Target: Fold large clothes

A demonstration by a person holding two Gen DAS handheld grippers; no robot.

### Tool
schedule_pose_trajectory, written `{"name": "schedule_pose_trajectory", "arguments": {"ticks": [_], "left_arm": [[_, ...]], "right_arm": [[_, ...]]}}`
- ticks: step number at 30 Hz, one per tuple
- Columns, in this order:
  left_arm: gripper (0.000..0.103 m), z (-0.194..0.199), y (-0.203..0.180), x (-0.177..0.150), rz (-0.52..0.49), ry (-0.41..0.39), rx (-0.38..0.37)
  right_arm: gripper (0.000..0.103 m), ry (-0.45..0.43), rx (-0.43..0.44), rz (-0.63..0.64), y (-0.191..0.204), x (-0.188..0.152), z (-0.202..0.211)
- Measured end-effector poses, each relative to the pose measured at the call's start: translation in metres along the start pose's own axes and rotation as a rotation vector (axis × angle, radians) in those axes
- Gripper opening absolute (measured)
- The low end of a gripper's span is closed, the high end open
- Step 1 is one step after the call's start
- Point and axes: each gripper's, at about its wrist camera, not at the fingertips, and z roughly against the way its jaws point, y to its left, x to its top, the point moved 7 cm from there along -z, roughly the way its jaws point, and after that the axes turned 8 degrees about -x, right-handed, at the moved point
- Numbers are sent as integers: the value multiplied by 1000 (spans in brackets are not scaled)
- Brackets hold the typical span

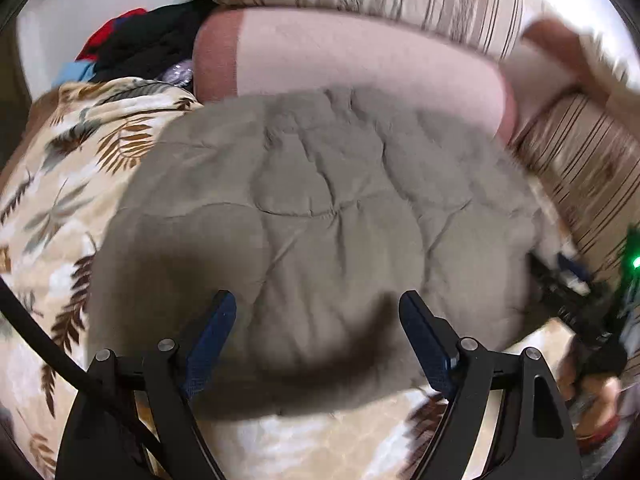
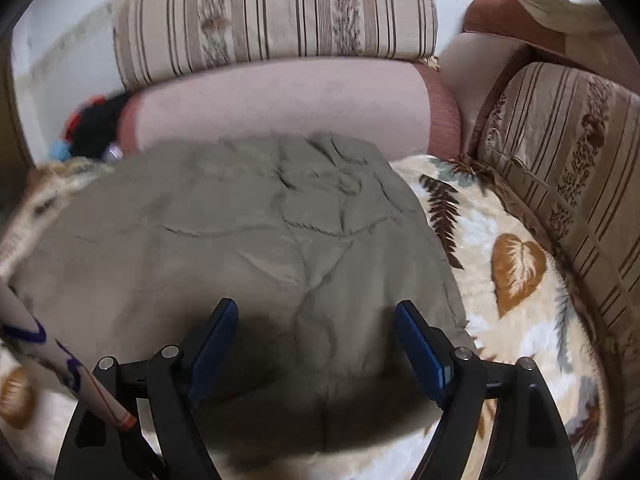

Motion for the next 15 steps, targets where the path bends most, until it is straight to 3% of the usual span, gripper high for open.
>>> {"name": "schedule_pose_trajectory", "arguments": {"ticks": [3, 6, 8, 12, 15], "left_arm": [[92, -23, -2, 2, -40, 0, 82], [96, -28, -7, 8, -85, -19, 154], [95, -20, -9, 9, -78, -29, 147], [95, 19, -7, 0, -55, -106, 97], [95, 66, -1, -12, -68, -226, 151]], "right_arm": [[83, 34, -84, -16, -16, -10, -24], [85, 73, -35, -61, -22, -13, -36], [86, 68, -41, -52, -22, -11, -35], [87, 17, -62, -78, -28, -8, -5], [87, -11, -35, -100, -29, -13, 24]]}}
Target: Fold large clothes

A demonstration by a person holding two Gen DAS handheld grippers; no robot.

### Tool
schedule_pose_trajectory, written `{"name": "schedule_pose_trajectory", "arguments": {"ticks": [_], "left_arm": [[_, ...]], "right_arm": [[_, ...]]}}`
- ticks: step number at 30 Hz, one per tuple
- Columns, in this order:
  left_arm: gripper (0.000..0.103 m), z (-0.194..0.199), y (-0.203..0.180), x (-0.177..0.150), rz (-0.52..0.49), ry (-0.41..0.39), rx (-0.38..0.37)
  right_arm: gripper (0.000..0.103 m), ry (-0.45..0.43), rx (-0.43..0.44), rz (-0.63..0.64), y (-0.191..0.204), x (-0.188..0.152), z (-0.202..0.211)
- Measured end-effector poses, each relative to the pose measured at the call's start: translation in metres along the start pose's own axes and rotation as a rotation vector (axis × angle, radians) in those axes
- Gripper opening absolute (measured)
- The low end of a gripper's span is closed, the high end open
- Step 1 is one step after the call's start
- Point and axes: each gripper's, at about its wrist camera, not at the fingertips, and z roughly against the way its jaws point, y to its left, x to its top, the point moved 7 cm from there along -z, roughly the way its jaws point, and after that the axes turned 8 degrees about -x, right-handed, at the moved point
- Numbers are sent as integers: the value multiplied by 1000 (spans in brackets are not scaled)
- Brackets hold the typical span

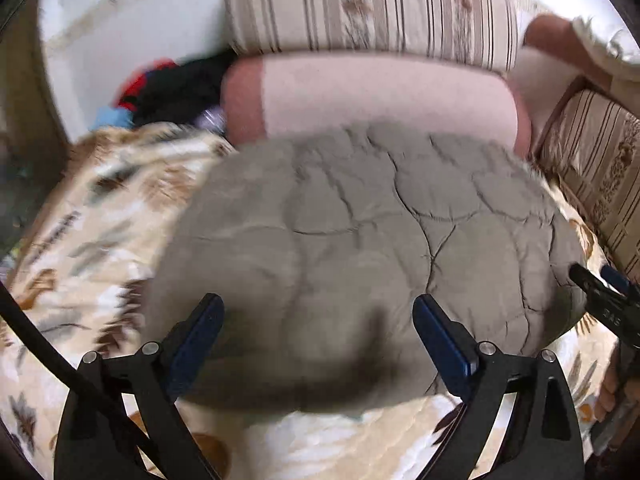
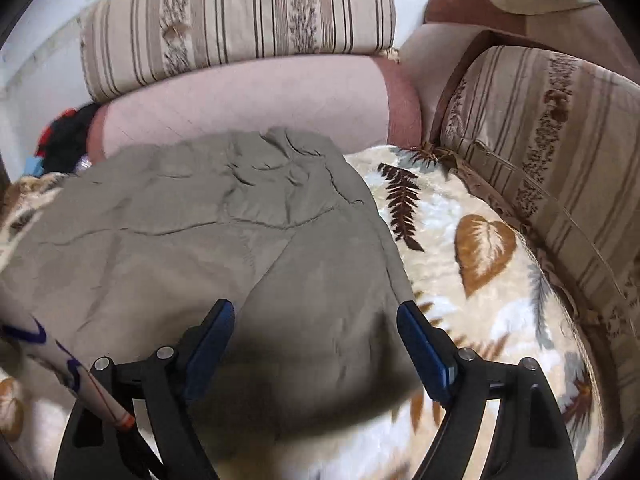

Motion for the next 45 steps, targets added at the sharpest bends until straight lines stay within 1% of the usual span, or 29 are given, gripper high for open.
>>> {"name": "schedule_pose_trajectory", "arguments": {"ticks": [1, 3, 4, 6, 7, 10, 12, 14, 19, 21, 23, 25, 27, 29, 31, 36, 38, 45], "left_arm": [[96, 13, 4, 0, -10, -39, 28], [96, 49, 13, -2, -30, -142, 111], [97, 67, 15, -4, -33, -183, 131], [99, 94, 19, -7, -25, -249, 140], [99, 107, 20, -11, -19, -268, 145], [100, 137, 18, -23, -4, -300, 132], [100, 150, 12, -34, -5, -298, 109], [100, 159, 7, -45, -9, -293, 102], [100, 179, -9, -61, -38, -302, 136], [100, 185, -12, -65, -29, -313, 123], [103, 192, -14, -70, -12, -337, 102], [103, 195, -15, -75, 12, -350, 82], [103, 192, -17, -83, 51, -332, 25], [103, 184, -21, -93, 77, -274, -40], [103, 175, -26, -102, 73, -215, -71], [103, 162, -37, -113, 12, -154, -27], [103, 158, -39, -115, 1, -135, -7], [103, 144, -34, -125, 26, -74, -5]], "right_arm": [[87, -6, 10, -8, -2, -5, 11], [87, -15, 24, -14, -4, -16, 31], [87, -17, 30, -13, -4, -21, 40], [87, -20, 45, -9, -3, -33, 55], [87, -21, 50, -6, -2, -40, 63], [87, -17, 75, -3, 2, -61, 84], [87, -12, 93, -2, 6, -75, 99], [87, -5, 104, -5, 9, -87, 110], [87, 28, 117, 22, 17, -113, 130], [87, 29, 114, 33, 19, -120, 136], [87, 30, 117, 38, 20, -126, 141], [87, 33, 124, 37, 20, -132, 145], [88, 38, 125, 39, 21, -136, 148], [88, 42, 118, 48, 22, -141, 149], [88, 45, 96, 66, 24, -146, 149], [88, 42, 30, 117, 28, -157, 150], [88, 38, 24, 126, 29, -160, 151], [88, 50, -12, 177, 36, -165, 150]]}}
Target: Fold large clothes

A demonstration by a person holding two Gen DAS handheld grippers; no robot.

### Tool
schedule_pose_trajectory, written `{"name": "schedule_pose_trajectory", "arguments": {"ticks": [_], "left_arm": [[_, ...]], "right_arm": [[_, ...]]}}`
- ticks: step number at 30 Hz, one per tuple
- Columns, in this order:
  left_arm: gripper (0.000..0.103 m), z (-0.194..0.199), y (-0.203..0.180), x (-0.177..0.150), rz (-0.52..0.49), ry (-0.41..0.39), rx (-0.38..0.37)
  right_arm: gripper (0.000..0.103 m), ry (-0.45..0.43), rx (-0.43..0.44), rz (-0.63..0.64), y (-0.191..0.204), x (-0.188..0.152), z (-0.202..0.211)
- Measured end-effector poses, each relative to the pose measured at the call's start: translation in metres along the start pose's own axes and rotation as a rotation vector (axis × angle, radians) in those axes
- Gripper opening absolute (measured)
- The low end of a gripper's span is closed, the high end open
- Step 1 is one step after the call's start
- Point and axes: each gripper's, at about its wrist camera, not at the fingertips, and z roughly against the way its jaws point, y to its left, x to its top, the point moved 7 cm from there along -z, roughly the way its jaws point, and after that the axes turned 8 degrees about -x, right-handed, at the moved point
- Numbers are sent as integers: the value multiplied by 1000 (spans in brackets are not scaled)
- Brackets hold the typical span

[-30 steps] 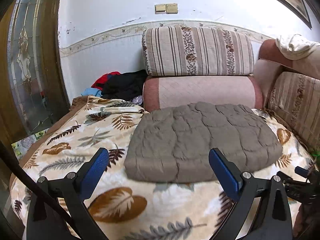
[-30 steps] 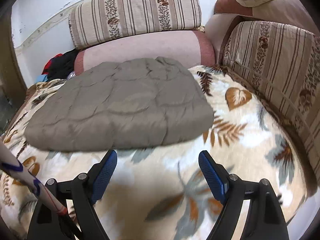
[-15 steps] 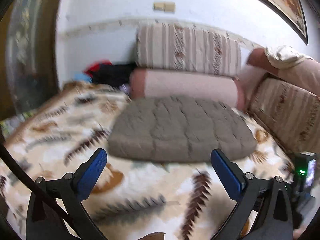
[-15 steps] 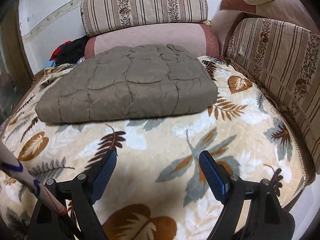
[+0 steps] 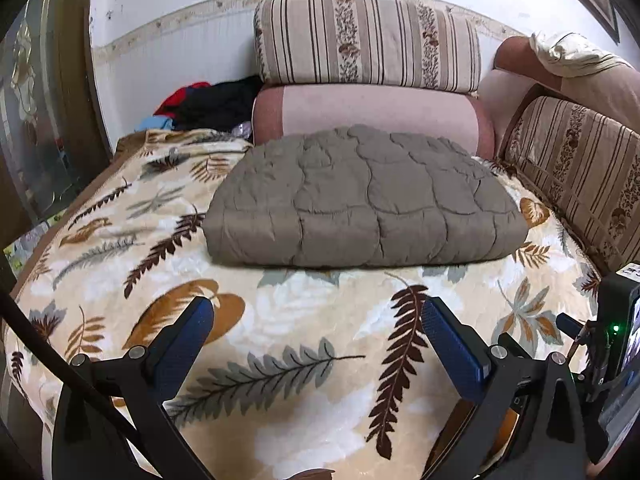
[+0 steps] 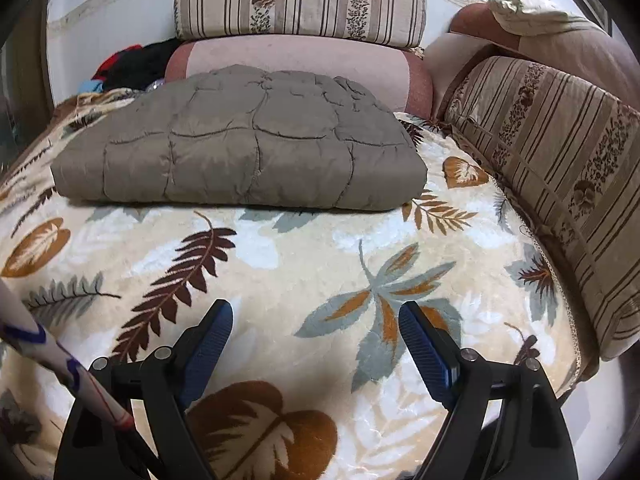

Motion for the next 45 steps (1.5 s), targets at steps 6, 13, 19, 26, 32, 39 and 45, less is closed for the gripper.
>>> {"name": "schedule_pose_trajectory", "arguments": {"ticks": [6, 13, 19, 26, 32, 39, 45], "left_arm": [[103, -14, 1, -12, 16, 56, -29], [103, -28, -4, -24, -2, 98, -7], [103, -37, -2, -32, 14, 131, -9], [103, -49, -1, -42, 27, 180, -9], [103, -54, 7, -46, 46, 195, 32], [103, -58, 8, -50, 55, 216, 17], [103, -58, 4, -51, 44, 221, 8]], "right_arm": [[89, 29, 7, 11, 6, -6, -7], [89, 46, 4, 20, 9, -11, -12], [89, 65, 2, 20, 11, -15, -19], [89, 81, -5, 30, 15, -19, -23], [89, 86, -7, 34, 16, -20, -25], [89, 88, -7, 37, 15, -21, -27], [89, 83, -5, 43, 16, -22, -26]]}}
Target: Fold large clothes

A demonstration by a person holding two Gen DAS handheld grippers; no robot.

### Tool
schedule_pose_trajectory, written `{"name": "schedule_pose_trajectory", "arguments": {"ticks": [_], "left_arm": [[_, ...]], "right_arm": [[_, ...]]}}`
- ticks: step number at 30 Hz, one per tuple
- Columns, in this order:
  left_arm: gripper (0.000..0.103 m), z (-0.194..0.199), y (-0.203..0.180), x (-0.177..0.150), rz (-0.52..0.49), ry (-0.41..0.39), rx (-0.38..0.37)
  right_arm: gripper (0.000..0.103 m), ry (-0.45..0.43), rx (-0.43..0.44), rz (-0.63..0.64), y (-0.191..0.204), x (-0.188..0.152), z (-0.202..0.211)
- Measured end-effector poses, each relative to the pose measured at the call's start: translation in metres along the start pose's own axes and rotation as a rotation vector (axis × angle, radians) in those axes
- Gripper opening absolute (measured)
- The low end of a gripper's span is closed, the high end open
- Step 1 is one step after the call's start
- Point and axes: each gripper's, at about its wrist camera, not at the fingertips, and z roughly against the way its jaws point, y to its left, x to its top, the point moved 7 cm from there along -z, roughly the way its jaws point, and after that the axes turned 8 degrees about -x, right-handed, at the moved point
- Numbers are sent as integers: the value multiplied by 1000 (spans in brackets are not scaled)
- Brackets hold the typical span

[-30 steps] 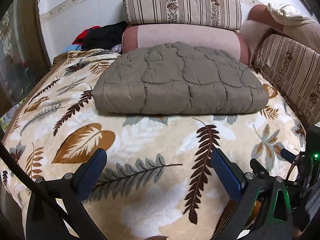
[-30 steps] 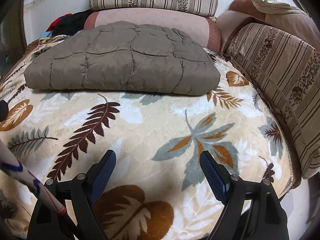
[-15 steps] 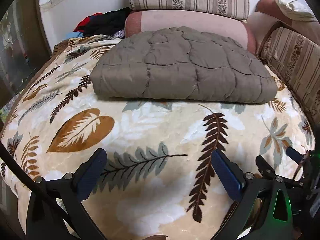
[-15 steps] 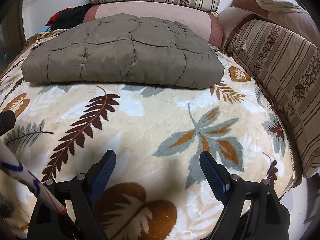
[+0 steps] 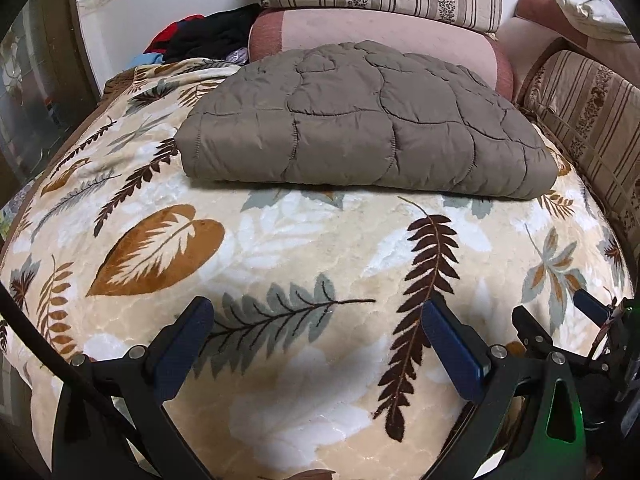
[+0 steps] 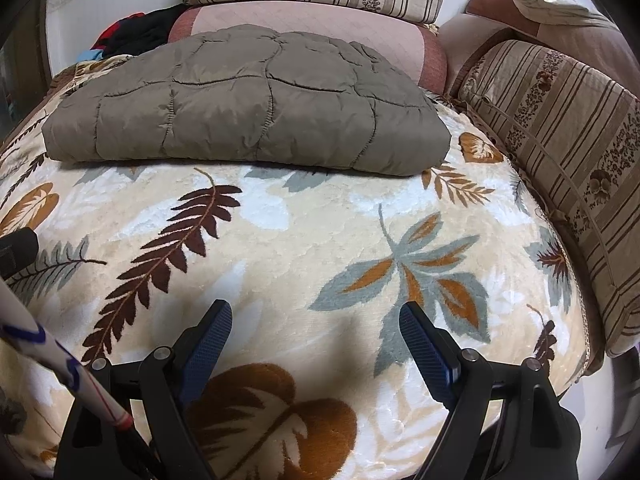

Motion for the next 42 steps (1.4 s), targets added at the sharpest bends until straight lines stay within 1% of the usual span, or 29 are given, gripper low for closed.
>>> {"name": "schedule_pose_trajectory", "arguments": {"ticks": [12, 18, 42], "left_arm": [[103, -5, -3, -6, 9, 28, -23], [103, -6, -2, -7, 15, 33, -16], [103, -10, -7, -11, 13, 56, -38]], "right_arm": [[89, 9, -5, -25, -7, 0, -1], [89, 8, -1, -12, -4, 0, -1], [89, 15, 7, -15, -4, -1, -2]]}}
